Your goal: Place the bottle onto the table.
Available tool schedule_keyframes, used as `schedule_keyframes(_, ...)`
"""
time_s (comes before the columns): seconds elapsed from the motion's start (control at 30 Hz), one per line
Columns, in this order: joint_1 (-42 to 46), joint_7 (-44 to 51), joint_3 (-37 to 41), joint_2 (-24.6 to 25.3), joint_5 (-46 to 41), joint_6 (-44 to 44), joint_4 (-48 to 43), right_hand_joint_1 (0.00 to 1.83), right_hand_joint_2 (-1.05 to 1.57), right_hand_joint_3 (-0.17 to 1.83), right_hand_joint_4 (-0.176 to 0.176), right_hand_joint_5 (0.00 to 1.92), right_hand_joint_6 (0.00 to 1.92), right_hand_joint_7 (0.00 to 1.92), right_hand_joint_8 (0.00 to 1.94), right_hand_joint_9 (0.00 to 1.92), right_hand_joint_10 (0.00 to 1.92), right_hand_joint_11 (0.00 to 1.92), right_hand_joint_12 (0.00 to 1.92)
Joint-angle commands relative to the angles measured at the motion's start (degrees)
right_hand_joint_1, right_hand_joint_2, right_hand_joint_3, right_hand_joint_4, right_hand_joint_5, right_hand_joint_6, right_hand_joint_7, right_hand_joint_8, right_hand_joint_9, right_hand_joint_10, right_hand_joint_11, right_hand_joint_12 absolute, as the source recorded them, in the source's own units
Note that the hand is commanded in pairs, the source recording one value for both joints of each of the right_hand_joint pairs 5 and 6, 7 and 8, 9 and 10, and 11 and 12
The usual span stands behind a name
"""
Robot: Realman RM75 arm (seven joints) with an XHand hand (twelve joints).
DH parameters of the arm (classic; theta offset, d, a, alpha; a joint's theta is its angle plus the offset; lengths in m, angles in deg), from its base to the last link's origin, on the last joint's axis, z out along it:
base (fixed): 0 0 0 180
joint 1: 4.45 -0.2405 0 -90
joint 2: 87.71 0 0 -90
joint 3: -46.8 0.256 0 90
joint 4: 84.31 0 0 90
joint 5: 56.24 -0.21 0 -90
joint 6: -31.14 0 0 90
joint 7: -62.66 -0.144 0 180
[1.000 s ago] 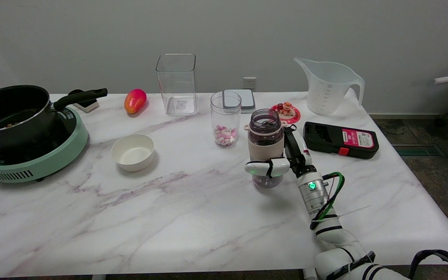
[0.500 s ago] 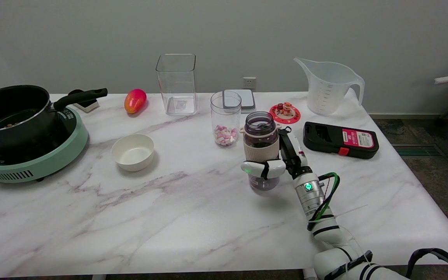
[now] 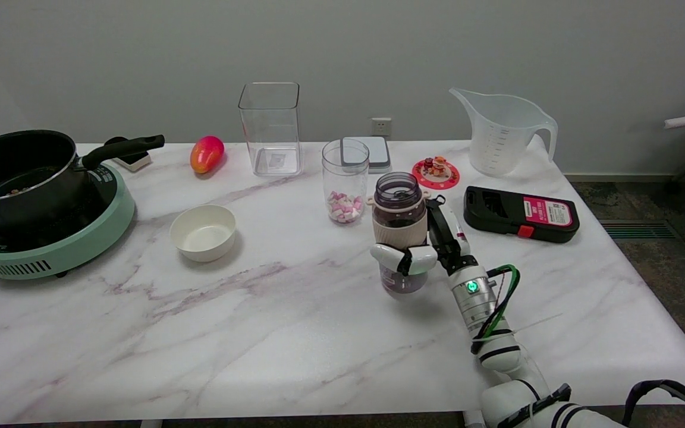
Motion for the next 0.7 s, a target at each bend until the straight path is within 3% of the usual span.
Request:
schedule_keyframes(0.03, 0.56, -1.13, 0.08, -0.17, 0.13, -0.53, 0.3, 1.21, 0.46, 1.0, 0.0, 1.1, 1.1, 1.52, 1.52, 1.42, 1.42, 1.08, 1.08)
schedule_keyframes(0.13, 0.63, -1.28, 0.16, -0.17, -0.09, -0.95, 0.48, 1.21, 0.15, 1.15, 0.0, 1.06, 1.06, 1.47, 1.47, 1.22, 1.22, 0.79, 0.79)
schedule_keyframes(0.17, 0.71, -1.28, 0.16, -0.24, -0.17, -0.95, 0.48, 1.22, -0.05, 1.18, 0.0, 1.01, 1.01, 1.42, 1.42, 1.1, 1.1, 0.76, 0.76)
schedule_keyframes(0.27, 0.87, -1.28, 0.16, -0.4, -0.25, -0.95, 0.42, 1.22, -0.25, 1.14, 0.0, 0.92, 0.92, 1.25, 1.25, 0.9, 0.9, 0.72, 0.72)
schedule_keyframes(0.33, 0.96, -1.28, 0.24, -0.48, -0.26, -0.95, 0.32, 1.23, -0.37, 1.12, 0.0, 0.81, 0.81, 1.03, 1.03, 0.76, 0.76, 0.69, 0.69)
schedule_keyframes(0.43, 1.12, -1.43, 0.24, -0.65, -0.26, -0.95, 0.1, 1.23, -0.45, 1.14, 0.0, 0.65, 0.65, 0.78, 0.78, 0.64, 0.64, 0.66, 0.66)
schedule_keyframes(0.7, 1.12, -1.76, 0.24, -0.81, -0.26, -0.87, 0.09, 1.22, -0.55, 1.13, 0.0, 0.35, 0.35, 0.6, 0.6, 0.46, 0.46, 0.58, 0.58)
